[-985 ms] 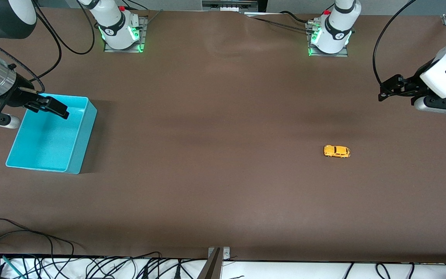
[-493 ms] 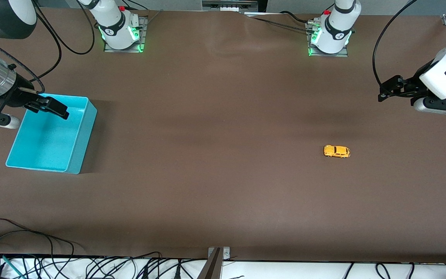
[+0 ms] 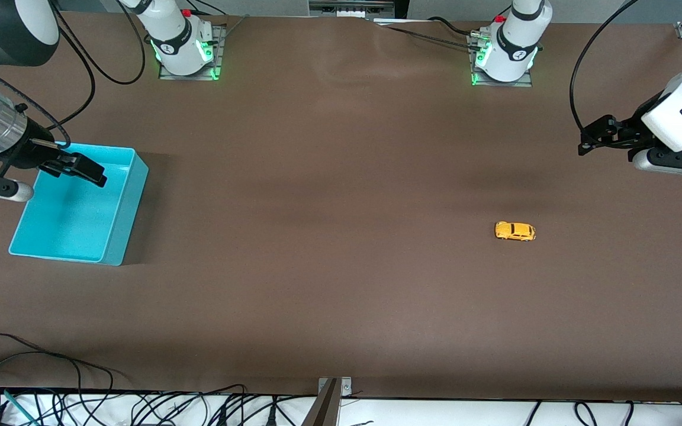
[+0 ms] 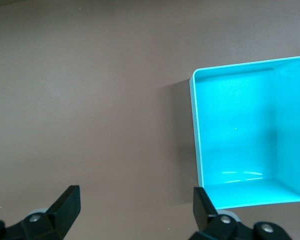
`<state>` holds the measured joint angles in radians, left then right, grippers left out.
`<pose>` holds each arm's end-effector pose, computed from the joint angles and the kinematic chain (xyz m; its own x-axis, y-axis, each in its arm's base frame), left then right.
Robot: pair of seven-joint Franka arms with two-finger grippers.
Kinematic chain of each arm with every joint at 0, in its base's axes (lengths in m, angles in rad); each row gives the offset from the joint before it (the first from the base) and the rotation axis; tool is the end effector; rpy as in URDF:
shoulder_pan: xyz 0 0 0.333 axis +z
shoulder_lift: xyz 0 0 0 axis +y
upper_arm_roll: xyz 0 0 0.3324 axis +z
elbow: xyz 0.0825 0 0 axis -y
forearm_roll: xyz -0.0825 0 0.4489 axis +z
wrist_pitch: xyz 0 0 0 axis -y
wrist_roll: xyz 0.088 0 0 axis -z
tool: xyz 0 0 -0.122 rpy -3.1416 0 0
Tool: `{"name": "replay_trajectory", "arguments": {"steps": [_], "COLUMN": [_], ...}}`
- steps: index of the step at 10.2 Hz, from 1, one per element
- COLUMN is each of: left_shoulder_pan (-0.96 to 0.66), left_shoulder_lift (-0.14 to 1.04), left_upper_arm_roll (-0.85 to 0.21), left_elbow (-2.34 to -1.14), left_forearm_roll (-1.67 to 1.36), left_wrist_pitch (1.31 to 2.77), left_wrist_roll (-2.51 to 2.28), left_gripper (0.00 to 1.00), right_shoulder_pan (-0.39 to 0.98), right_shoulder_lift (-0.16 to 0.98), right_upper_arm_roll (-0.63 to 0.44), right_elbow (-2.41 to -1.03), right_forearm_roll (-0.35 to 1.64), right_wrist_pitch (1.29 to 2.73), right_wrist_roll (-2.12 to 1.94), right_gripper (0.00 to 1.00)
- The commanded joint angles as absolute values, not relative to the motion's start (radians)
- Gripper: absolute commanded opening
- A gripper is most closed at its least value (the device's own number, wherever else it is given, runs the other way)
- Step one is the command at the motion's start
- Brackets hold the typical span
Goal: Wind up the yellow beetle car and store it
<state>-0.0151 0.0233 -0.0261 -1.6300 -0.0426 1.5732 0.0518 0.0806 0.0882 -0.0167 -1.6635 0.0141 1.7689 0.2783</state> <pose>0.6216 -0.0307 0.5801 0.9927 -0.0926 -0.0777 -0.0892 -0.9949 0.0471 0.6565 0.0438 0.5368 0.9764 -0.2154 0.0131 -0.2151 -0.9764 -0.0166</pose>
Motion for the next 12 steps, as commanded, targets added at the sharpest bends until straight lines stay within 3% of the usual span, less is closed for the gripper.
{"name": "replay_trajectory", "arguments": {"steps": [1, 12], "left_shoulder_pan": [-0.023, -0.021], "left_shoulder_lift": [0.040, 0.041], "left_upper_arm_roll": [-0.021, -0.021], "left_elbow": [-1.595, -1.595], "left_forearm_roll": [-0.020, -0.020], "left_wrist_pitch": [1.555, 1.555], "left_wrist_roll": [0.043, 0.043], "left_gripper": [1.00, 1.00], "right_shoulder_pan": [0.075, 0.069], "right_shoulder_lift": [0.091, 0.109], "right_upper_arm_roll": [-0.015, -0.015], "right_elbow": [-1.652, -1.652], "right_forearm_roll": [0.012, 0.006], "right_wrist_pitch": [1.772, 1.787], "right_wrist_roll": [0.278, 0.276], "right_gripper": [1.00, 1.00]}}
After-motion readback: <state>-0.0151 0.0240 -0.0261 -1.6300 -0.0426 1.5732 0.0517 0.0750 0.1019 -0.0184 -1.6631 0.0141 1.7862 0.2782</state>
